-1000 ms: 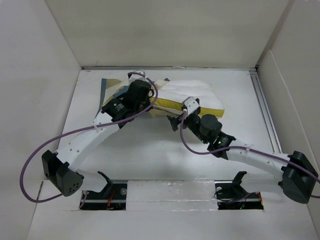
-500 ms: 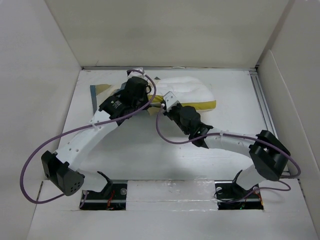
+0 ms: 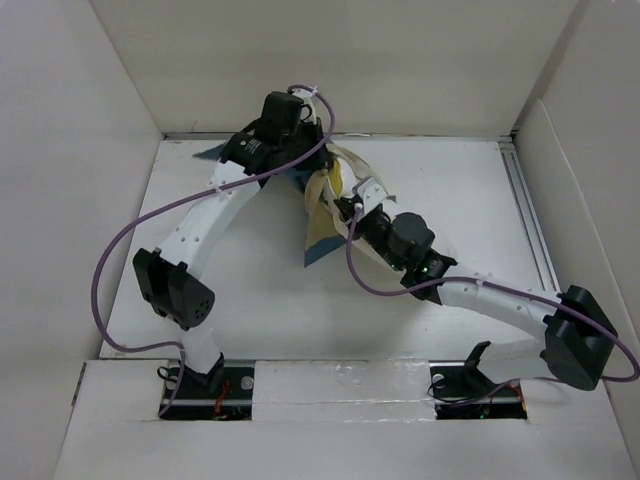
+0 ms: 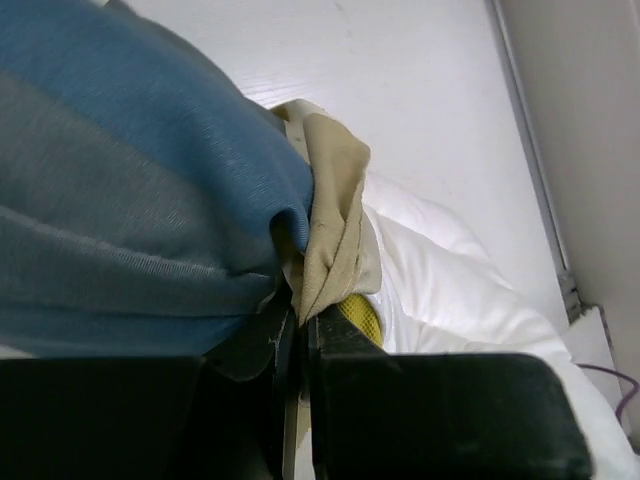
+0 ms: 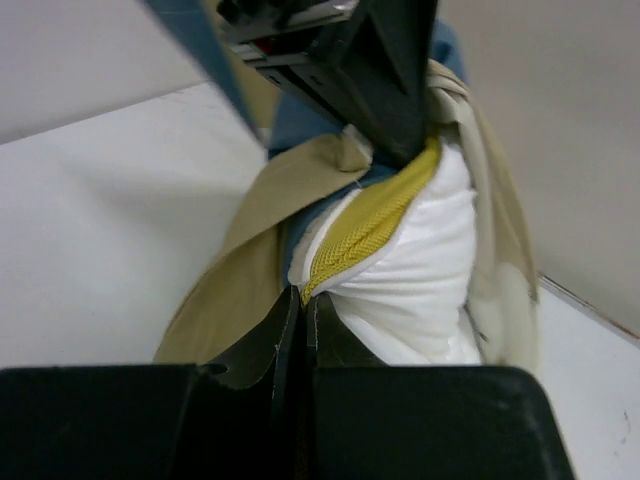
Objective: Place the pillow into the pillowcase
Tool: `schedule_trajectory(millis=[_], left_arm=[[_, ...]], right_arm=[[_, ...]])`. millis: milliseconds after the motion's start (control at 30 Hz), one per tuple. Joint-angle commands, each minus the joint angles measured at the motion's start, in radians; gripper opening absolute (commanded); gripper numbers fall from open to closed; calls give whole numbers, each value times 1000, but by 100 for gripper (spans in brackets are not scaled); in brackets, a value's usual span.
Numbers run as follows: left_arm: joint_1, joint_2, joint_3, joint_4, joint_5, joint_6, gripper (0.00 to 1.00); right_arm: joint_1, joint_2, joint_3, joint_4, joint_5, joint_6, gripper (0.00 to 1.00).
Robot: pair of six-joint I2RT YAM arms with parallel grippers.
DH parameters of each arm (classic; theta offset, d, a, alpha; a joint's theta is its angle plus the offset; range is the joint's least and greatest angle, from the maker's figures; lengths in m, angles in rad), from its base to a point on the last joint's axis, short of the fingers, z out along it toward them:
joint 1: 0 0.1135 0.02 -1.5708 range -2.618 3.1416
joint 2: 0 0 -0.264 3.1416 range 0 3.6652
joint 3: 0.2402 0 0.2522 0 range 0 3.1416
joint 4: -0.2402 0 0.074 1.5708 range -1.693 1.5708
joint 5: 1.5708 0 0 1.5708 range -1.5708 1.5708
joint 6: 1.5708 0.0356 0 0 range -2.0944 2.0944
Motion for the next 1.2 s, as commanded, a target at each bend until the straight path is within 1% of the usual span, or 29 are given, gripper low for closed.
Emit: schedule_trajectory(millis=[0, 33, 67, 167, 233, 267, 300, 333, 367, 400, 433, 500, 567, 633, 700, 767, 800, 867, 900, 967, 1000, 1033, 1067, 1100, 1133, 1167], left_arm=[[-65, 56, 67, 75, 188, -8, 0], [-74, 57, 67, 84, 188, -17, 0], [-85, 31, 51, 96, 188, -29, 0], [-148, -11, 28, 112, 147, -38, 0], [-203, -38, 28, 92, 102, -38, 0], [-218, -48, 28, 92, 102, -38, 0], [-232, -57, 1, 92, 87, -38, 0], [-243, -78, -21, 92, 78, -38, 0], [-252, -89, -51, 101, 78, -47, 0], [-252, -101, -121, 127, 78, -48, 0], [-252, -124, -160, 147, 94, -61, 0], [-252, -134, -223, 198, 126, -70, 0], [-274, -144, -269, 221, 151, -80, 0], [-298, -144, -269, 244, 160, -80, 0], [-312, -120, -242, 253, 203, -80, 0], [-312, -111, -230, 299, 231, -91, 0], [-312, -111, -216, 310, 240, -91, 0], [-312, -101, -173, 328, 271, -91, 0], [-300, -101, -173, 348, 295, -101, 0], [-269, -101, -182, 430, 396, -129, 0], [-260, -101, -182, 457, 422, -139, 0], [-251, -111, -191, 471, 436, -140, 0], [-251, -111, -191, 471, 450, -140, 0], [-251, -111, -182, 462, 450, -140, 0], [-251, -111, -182, 462, 465, -130, 0], [-251, -111, -182, 474, 526, -130, 0]], right_arm=[[44, -65, -15, 206, -92, 84, 0], [44, -65, -15, 206, -16, 94, 0], [35, -65, -24, 206, 2, 94, 0], [-11, -76, -60, 229, 11, 145, 0], [-40, -76, -72, 255, 34, 211, 0], [-72, -86, -72, 267, 45, 237, 0], [-91, -86, -93, 268, 54, 264, 0], [-114, -109, -106, 301, 54, 335, 0], [-140, -119, -119, 321, 10, 369, 0], [-184, -119, -132, 338, 0, 398, 0], [-201, -132, -132, 347, 0, 459, 0], [-247, -132, -132, 347, -35, 501, 0], [-257, -132, -103, 338, -46, 538, 0], [-272, -123, -91, 349, -101, 564, 0], [-284, -100, -90, 390, -159, 639, 0], [-298, -82, -115, 456, -260, 676, 0], [-298, -54, -124, 532, -300, 697, 0], [-284, -31, -149, 576, -369, 720, 0], [-275, -8, -161, 624, -391, 731, 0], [-257, 18, -198, 683, -458, 740, 0], [-257, 32, -213, 742, -458, 758, 0], [-257, 70, -225, 790, -492, 791, 0], [-267, 97, -236, 848, -589, 791, 0], [-281, 127, -236, 914, -637, 809, 0], [-292, 175, -236, 988, -677, 868, 0], [-301, 203, -236, 1033, -720, 896, 0]])
